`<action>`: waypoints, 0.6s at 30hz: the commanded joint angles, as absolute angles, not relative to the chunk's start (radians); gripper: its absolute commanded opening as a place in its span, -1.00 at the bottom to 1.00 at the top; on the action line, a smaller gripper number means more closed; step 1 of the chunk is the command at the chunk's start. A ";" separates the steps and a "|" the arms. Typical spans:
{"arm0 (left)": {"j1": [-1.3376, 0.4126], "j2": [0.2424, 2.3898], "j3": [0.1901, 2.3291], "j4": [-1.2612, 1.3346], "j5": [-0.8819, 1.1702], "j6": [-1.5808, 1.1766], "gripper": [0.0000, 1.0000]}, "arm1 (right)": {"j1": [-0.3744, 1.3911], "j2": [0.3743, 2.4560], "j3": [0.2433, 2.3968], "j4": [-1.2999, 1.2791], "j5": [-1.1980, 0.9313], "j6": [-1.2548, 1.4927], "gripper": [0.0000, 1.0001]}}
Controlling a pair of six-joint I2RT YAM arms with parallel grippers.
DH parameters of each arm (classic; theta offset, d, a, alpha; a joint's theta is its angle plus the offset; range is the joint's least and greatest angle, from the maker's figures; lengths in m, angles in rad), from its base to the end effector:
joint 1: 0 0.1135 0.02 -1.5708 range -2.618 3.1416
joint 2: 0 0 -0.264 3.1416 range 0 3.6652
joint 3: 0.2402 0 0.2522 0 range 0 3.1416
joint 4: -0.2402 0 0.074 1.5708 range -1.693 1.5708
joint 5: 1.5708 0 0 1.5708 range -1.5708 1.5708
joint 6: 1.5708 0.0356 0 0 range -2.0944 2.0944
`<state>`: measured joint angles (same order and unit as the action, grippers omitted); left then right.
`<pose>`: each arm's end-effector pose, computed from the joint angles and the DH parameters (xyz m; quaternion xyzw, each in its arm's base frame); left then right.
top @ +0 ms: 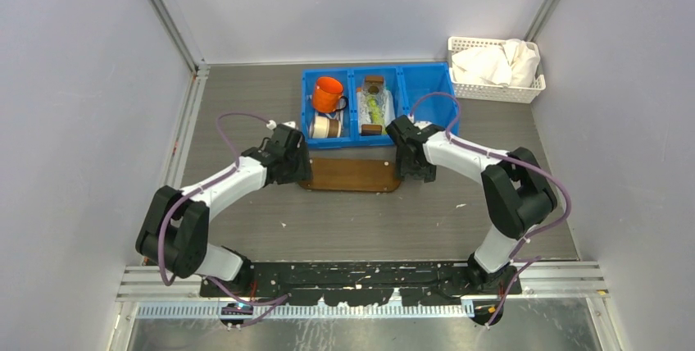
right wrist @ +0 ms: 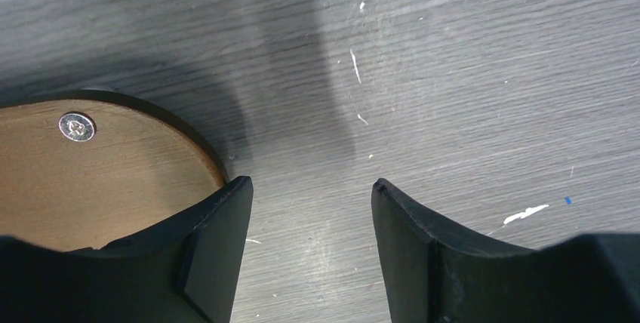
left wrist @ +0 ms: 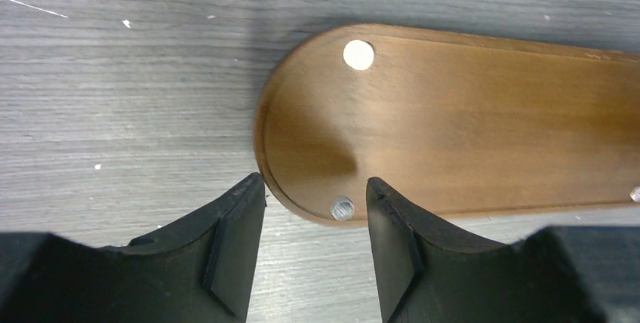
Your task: Prepare toiletry sets of a toothbrush and toothpaste on the tray
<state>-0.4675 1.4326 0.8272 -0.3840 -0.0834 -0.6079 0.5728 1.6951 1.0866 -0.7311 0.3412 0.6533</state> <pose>0.2507 -0.1232 0.1934 -0.0791 0.9540 -0.1124 0.2664 0.2692 0.1594 0.1800 0.0590 0.9773 -0.0725 0.1900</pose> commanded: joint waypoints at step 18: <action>-0.496 1.322 0.974 -0.552 -0.157 -0.538 0.30 | 0.610 1.774 1.745 -1.103 0.252 0.034 0.67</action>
